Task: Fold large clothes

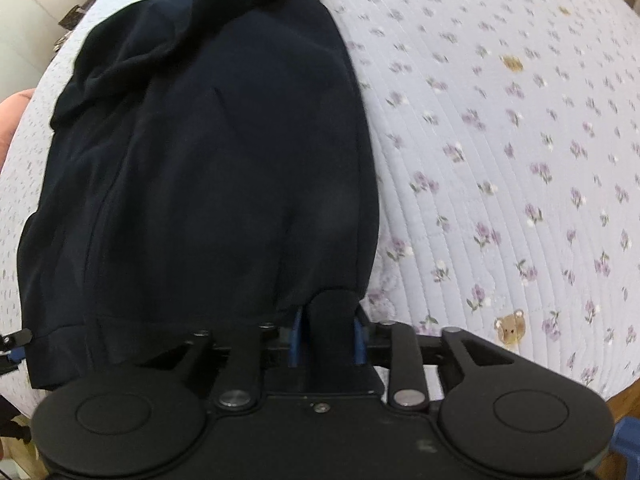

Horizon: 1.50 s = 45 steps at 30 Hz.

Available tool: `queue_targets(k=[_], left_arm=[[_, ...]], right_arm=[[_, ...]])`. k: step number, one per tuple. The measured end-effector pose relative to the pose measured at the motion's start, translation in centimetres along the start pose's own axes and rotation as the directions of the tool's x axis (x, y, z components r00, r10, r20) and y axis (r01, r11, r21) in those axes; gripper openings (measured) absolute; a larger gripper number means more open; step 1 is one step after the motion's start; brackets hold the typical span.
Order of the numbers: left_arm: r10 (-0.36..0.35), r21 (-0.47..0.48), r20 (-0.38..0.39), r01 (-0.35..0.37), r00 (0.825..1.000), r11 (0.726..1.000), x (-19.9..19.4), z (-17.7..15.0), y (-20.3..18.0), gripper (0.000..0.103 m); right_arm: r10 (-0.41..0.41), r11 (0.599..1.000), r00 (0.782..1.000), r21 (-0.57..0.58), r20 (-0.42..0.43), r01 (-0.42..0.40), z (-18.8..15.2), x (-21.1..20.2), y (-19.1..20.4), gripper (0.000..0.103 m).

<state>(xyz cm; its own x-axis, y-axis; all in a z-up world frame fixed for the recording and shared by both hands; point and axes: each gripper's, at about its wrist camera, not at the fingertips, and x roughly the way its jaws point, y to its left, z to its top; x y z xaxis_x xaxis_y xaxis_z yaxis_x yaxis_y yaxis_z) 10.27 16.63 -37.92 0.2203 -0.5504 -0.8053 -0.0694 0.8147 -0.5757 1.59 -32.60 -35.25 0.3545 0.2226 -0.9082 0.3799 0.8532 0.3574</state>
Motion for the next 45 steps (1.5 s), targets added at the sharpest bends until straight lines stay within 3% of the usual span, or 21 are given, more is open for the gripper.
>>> queue_targets(k=[2, 4, 5, 6, 7, 9, 15, 18, 21, 23, 25, 26, 27, 29, 33, 35, 38, 41, 42, 44, 45], left_arm=[[-0.031, -0.022, -0.016, 0.031, 0.999, 0.999, 0.7, 0.0, -0.3, 0.073], [0.023, 0.023, -0.022, -0.022, 0.999, 0.999, 1.8, -0.2, -1.3, 0.052], [0.04, 0.04, -0.034, -0.038, 0.999, 0.998, 2.3, -0.1, -1.8, 0.025], [0.046, 0.05, -0.049, -0.044, 0.998, 0.998, 2.9, -0.1, -2.3, 0.017], [0.064, 0.057, -0.039, -0.062, 0.997, 0.996, 3.0, -0.1, -2.9, 0.017], [0.105, 0.102, -0.016, -0.103, 0.994, 0.989, 2.5, 0.2, -4.1, 0.016], [-0.017, 0.085, 0.126, 0.006, 0.992, 0.996, -1.3, 6.2, -9.2, 0.016], [-0.072, 0.114, 0.238, 0.046, 0.969, 0.992, -1.9, 11.8, -12.3, 0.016], [-0.107, 0.117, 0.347, 0.07, 0.932, 0.991, -0.9, 18.0, -14.2, 0.019], [-0.062, 0.114, 0.419, 0.016, 0.906, 0.993, 0.5, 21.8, -15.5, 0.031], [0.041, 0.12, 0.503, -0.116, 0.863, 0.986, 1.2, 23.6, -16.7, 0.033], [0.064, 0.124, 0.528, -0.152, 0.847, 0.981, 1.1, 23.8, -16.8, 0.043], [0.077, 0.124, 0.537, -0.169, 0.84, 0.978, 1.2, 24.1, -16.7, 0.06], [0.091, 0.124, 0.524, -0.182, 0.847, 0.976, 1.8, 24.4, -16.3, 0.07], [0.124, 0.193, 0.412, -0.22, 0.902, 0.956, 4.2, 24.7, -15.2, 0.068], [0.131, 0.27, 0.348, -0.233, 0.928, 0.934, 5.4, 25.3, -15.0, 0.067], [0.216, 0.395, 0.352, -0.354, 0.911, 0.848, 7.4, 25.4, -15.9, 0.067], [0.249, 0.523, 0.323, -0.391, 0.913, 0.757, 9.7, 26.2, -17.3, 0.066], [0.26, 0.558, 0.34, -0.416, 0.904, 0.718, 10.6, 26.4, -18.2, 0.067], [0.255, 0.575, 0.37, -0.435, 0.894, 0.693, 12.0, 27.6, -19.3, 0.066], [0.239, 0.57, 0.376, -0.426, 0.896, 0.703, 12.1, 28.3, -19.6, 0.063]], right_arm=[[0.034, 0.999, 0.999, 0.008, -0.025, -0.034, 0.5, 0.5, -0.7, 0.046], [0.05, 0.999, 0.997, 0.014, -0.053, -0.049, 0.8, 1.0, -0.9, 0.048], [0.063, 0.998, 0.996, 0.026, -0.058, -0.062, 0.9, 1.1, -1.1, 0.043], [0.084, 0.996, 0.994, 0.031, -0.063, -0.082, 0.9, 0.6, -1.0, 0.034], [0.129, 0.991, 0.989, 0.04, -0.075, -0.126, 1.3, 0.3, -1.5, 0.015], [0.169, 0.985, 0.983, 0.05, -0.069, -0.166, 2.4, -0.6, -1.5, 0.015], [0.31, 0.951, 0.95, -0.013, 0.043, -0.309, 10.5, -5.9, 0.7, 0.014], [0.341, 0.94, 0.929, -0.04, 0.141, -0.339, 17.1, -6.9, 1.6, 0.014], [0.338, 0.94, 0.916, -0.038, 0.217, -0.338, 23.6, -5.4, 2.1, 0.015], [0.284, 0.958, 0.93, -0.039, 0.234, -0.283, 27.4, -3.7, 2.7, 0.026], [0.241, 0.97, 0.937, -0.047, 0.255, -0.237, 29.8, -3.0, 3.2, 0.035], [0.238, 0.971, 0.93, -0.066, 0.28, -0.228, 30.2, -3.1, 3.4, 0.044], [0.234, 0.972, 0.926, -0.097, 0.295, -0.215, 30.7, -3.2, 3.1, 0.049], [0.215, 0.973, 0.933, -0.143, 0.287, -0.181, 30.8, -2.7, 3.0, 0.066], [0.173, 0.975, 0.959, -0.178, 0.225, -0.134, 30.1, -0.2, 3.2, 0.066], [0.152, 0.973, 0.964, -0.206, 0.218, -0.106, 29.8, 0.6, 3.4, 0.066], [0.114, 0.955, 0.964, -0.295, 0.241, -0.039, 29.2, 0.6, 4.1, 0.066], [0.1, 0.902, 0.964, -0.431, 0.248, 0.017, 29.0, 0.8, 6.6, 0.075], [0.09, 0.887, 0.965, -0.46, 0.248, 0.035, 29.2, 1.2, 7.5, 0.077], [0.048, 0.865, 0.969, -0.496, 0.243, 0.082, 30.3, 2.7, 9.0, 0.076], [0.04, 0.872, 0.959, -0.478, 0.28, 0.103, 31.0, 3.0, 9.2, 0.072]])
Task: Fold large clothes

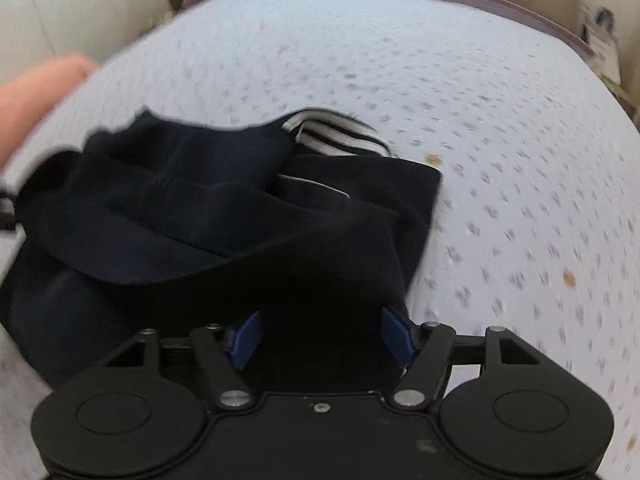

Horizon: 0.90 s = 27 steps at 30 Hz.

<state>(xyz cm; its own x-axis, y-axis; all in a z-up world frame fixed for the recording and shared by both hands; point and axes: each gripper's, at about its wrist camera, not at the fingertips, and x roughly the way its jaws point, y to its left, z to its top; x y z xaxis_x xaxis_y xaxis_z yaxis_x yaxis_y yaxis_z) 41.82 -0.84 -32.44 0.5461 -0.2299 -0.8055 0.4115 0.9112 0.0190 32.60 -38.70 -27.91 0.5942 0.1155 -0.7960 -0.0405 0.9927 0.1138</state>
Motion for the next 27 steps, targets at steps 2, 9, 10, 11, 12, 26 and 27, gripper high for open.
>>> queue_targets(k=[2, 9, 10, 11, 12, 26, 27], left_arm=[[-0.043, -0.092, 0.055, 0.048, 0.998, 0.995, 0.0, 1.3, 1.1, 0.061], [-0.151, -0.339, 0.072, 0.166, 0.986, 0.926, 1.0, 0.8, 6.1, 0.052], [-0.169, -0.33, 0.062, 0.18, 0.984, 0.927, 1.2, 0.7, 6.1, 0.054], [-0.181, -0.318, 0.054, 0.189, 0.982, 0.929, 1.5, 0.8, 6.0, 0.058], [-0.177, -0.314, 0.054, 0.185, 0.983, 0.931, 1.7, 0.9, 5.9, 0.065], [-0.054, -0.232, 0.104, 0.077, 0.993, 0.97, 1.2, 1.5, 2.7, 0.013], [-0.047, -0.23, 0.123, 0.075, 0.991, 0.97, 0.4, 1.3, 2.5, 0.012]], right_arm=[[-0.025, 0.989, 0.998, 0.145, 0.049, 0.018, 1.2, 0.6, -2.0, 0.069], [0.101, 0.923, 0.995, 0.372, 0.012, -0.098, -0.4, 1.0, -6.8, 0.069], [0.139, 0.909, 0.99, 0.393, 0.027, -0.138, -0.7, 1.0, -7.1, 0.073], [0.154, 0.899, 0.987, 0.408, 0.041, -0.157, -0.9, 1.0, -7.3, 0.075], [0.156, 0.898, 0.987, 0.409, 0.046, -0.161, -0.8, 1.2, -7.3, 0.075], [-0.008, 0.977, 0.994, 0.212, 0.111, -0.015, 0.0, 0.2, -2.5, 0.01], [-0.014, 0.978, 0.992, 0.207, 0.125, -0.012, -0.2, -0.4, -2.3, 0.009]])
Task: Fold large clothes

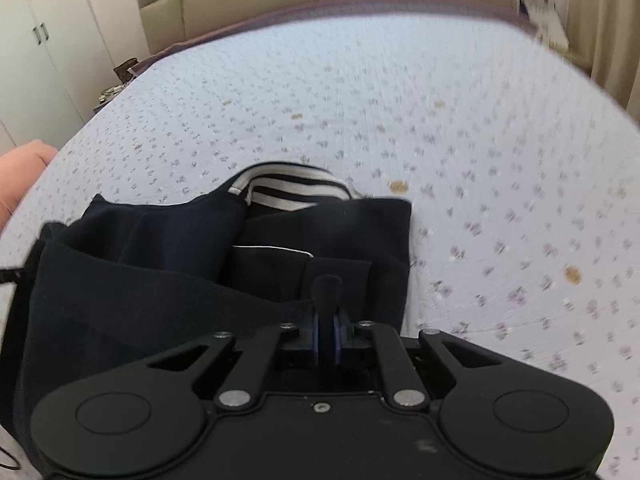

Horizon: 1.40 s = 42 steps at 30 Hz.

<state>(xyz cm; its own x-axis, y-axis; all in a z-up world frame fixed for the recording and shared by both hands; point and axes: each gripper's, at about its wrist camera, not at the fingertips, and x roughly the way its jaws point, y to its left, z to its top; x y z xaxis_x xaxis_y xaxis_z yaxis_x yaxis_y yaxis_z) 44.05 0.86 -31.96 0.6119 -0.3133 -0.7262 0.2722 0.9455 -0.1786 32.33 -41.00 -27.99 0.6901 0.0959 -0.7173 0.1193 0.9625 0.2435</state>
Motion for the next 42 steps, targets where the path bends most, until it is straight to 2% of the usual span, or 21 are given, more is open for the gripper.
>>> queue_targets(k=[6, 9, 11, 16, 20, 22, 23, 26, 27, 29, 30, 31, 32, 35, 36, 37, 38, 39, 42], left_arm=[[-0.006, -0.048, 0.126, 0.012, 0.992, 0.999, -6.2, 0.2, -0.3, 0.012], [-0.025, -0.039, 0.156, 0.032, 0.987, 0.999, -7.5, 0.6, -0.8, 0.012], [-0.058, -0.059, 0.192, 0.07, 0.98, 0.996, -8.0, 1.4, -0.8, 0.011], [-0.07, -0.05, 0.316, 0.091, 0.946, 0.995, -8.4, 5.3, -1.2, 0.011], [-0.012, -0.083, 0.384, 0.048, 0.923, 0.995, -6.4, 9.0, -0.8, 0.011], [0.042, -0.1, 0.373, -0.005, 0.927, 0.995, -3.8, 10.1, -0.5, 0.011], [0.068, -0.101, 0.341, -0.036, 0.938, 0.994, -2.0, 10.3, -0.4, 0.011], [0.187, -0.066, 0.189, -0.177, 0.964, 0.982, 4.8, 9.3, -0.5, 0.011], [0.235, -0.042, 0.138, -0.232, 0.962, 0.972, 7.0, 8.5, -0.6, 0.012], [0.277, -0.007, 0.056, -0.277, 0.959, 0.961, 10.4, 6.8, -0.6, 0.015], [0.291, 0.001, 0.047, -0.291, 0.956, 0.957, 11.1, 6.2, -0.6, 0.022], [0.308, 0.01, 0.065, -0.309, 0.949, 0.951, 11.1, 5.9, -0.9, 0.024], [0.308, 0.013, 0.076, -0.31, 0.948, 0.951, 10.7, 6.0, -0.9, 0.024], [0.316, -0.011, 0.113, -0.317, 0.942, 0.948, 8.3, 6.5, -1.0, 0.035], [0.324, -0.012, 0.134, -0.326, 0.936, 0.945, 6.9, 6.6, -1.2, 0.035], [0.317, -0.009, 0.159, -0.319, 0.935, 0.948, 5.3, 6.6, -1.6, 0.035], [0.296, -0.009, 0.178, -0.299, 0.938, 0.954, 4.0, 6.5, -1.5, 0.035], [0.26, -0.009, 0.189, -0.263, 0.947, 0.965, 2.3, 6.1, -2.1, 0.035], [0.15, -0.025, 0.155, -0.148, 0.976, 0.989, -0.7, 4.2, -4.0, 0.032]], right_arm=[[-0.004, 0.998, 0.996, 0.058, 0.09, -0.001, 1.0, -4.2, -0.1, 0.008], [0.004, 0.999, 0.992, 0.043, 0.122, -0.009, 1.9, -5.3, 0.6, 0.007], [0.004, 0.999, 0.987, 0.034, 0.159, -0.01, 2.7, -5.9, 1.0, 0.007], [-0.009, 1.0, 0.953, 0.009, 0.302, 0.007, 7.2, -6.5, 1.6, 0.007], [-0.019, 1.0, 0.925, -0.001, 0.38, 0.021, 11.8, -3.9, 1.9, 0.007], [-0.027, 1.0, 0.941, 0.012, 0.338, 0.024, 13.5, -0.5, 1.6, 0.007], [-0.022, 1.0, 0.955, 0.028, 0.295, 0.014, 14.0, 1.7, 1.4, 0.007], [-0.07, 0.997, 0.987, 0.039, 0.143, 0.065, 13.5, 8.7, 1.3, 0.007], [-0.1, 0.995, 0.991, 0.034, 0.091, 0.097, 13.0, 10.9, 1.3, 0.008], [-0.147, 0.989, 0.989, 0.022, -0.014, 0.147, 11.9, 14.4, 1.4, 0.017], [-0.153, 0.988, 0.987, 0.013, -0.051, 0.153, 11.5, 15.4, 1.4, 0.021], [-0.159, 0.987, 0.985, -0.003, -0.066, 0.159, 11.1, 15.9, 1.4, 0.028], [-0.17, 0.985, 0.984, -0.019, -0.057, 0.169, 11.0, 15.7, 1.5, 0.037], [-0.181, 0.982, 0.983, -0.055, 0.021, 0.182, 11.3, 12.1, 2.1, 0.044], [-0.168, 0.982, 0.984, -0.075, 0.054, 0.172, 11.4, 10.2, 2.5, 0.047], [-0.151, 0.983, 0.985, -0.093, 0.082, 0.158, 11.2, 8.2, 3.2, 0.053], [-0.119, 0.986, 0.988, -0.106, 0.098, 0.129, 10.9, 6.1, 3.9, 0.06], [-0.078, 0.99, 0.992, -0.107, 0.097, 0.088, 10.4, 4.3, 4.8, 0.063], [0.055, 0.997, 0.998, -0.064, 0.033, -0.053, 7.4, 1.1, 8.2, 0.062]])
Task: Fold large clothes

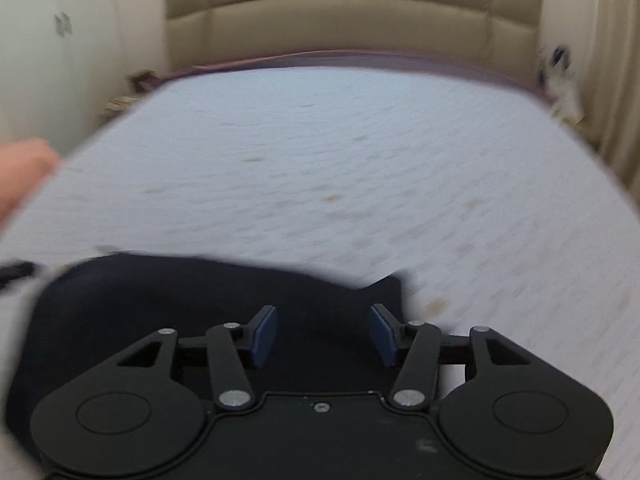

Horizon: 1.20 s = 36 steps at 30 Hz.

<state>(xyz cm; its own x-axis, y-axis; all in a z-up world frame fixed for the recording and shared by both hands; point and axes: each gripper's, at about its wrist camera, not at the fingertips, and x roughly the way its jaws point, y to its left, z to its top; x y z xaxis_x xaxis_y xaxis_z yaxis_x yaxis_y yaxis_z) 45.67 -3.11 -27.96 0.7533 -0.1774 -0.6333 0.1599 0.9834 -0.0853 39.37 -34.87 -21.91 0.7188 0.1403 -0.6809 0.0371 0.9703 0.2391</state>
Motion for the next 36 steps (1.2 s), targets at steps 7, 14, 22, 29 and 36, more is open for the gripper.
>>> queue_targets(k=[7, 14, 22, 29, 36], left_arm=[[-0.072, -0.144, -0.17, 0.048, 0.983, 0.988, -1.2, -8.1, -0.1, 0.022], [-0.221, -0.452, -0.202, 0.109, 0.954, 0.885, -1.2, -11.1, 6.9, 0.017], [-0.199, -0.549, -0.18, 0.07, 0.963, 0.833, -9.7, -13.6, 10.0, 0.059], [-0.186, -0.63, -0.185, 0.029, 0.965, 0.776, -10.2, -17.3, 10.1, 0.075], [-0.198, -0.674, -0.054, 0.11, 0.979, 0.731, -6.3, -17.2, 10.4, 0.082]], right_arm=[[0.02, 1.0, 0.996, 0.013, -0.086, -0.019, -7.1, 4.1, 6.6, 0.004], [0.038, 0.995, 0.985, 0.099, -0.167, -0.021, -7.8, 7.9, 5.0, 0.0], [0.03, 0.999, 0.998, -0.009, -0.058, -0.031, -5.4, 3.2, 10.6, 0.015], [-0.016, 0.999, 0.987, -0.053, -0.162, 0.007, -8.2, 8.6, 12.0, 0.015], [-0.05, 0.994, 0.988, -0.105, -0.146, 0.035, -8.9, 8.3, 12.5, 0.015]])
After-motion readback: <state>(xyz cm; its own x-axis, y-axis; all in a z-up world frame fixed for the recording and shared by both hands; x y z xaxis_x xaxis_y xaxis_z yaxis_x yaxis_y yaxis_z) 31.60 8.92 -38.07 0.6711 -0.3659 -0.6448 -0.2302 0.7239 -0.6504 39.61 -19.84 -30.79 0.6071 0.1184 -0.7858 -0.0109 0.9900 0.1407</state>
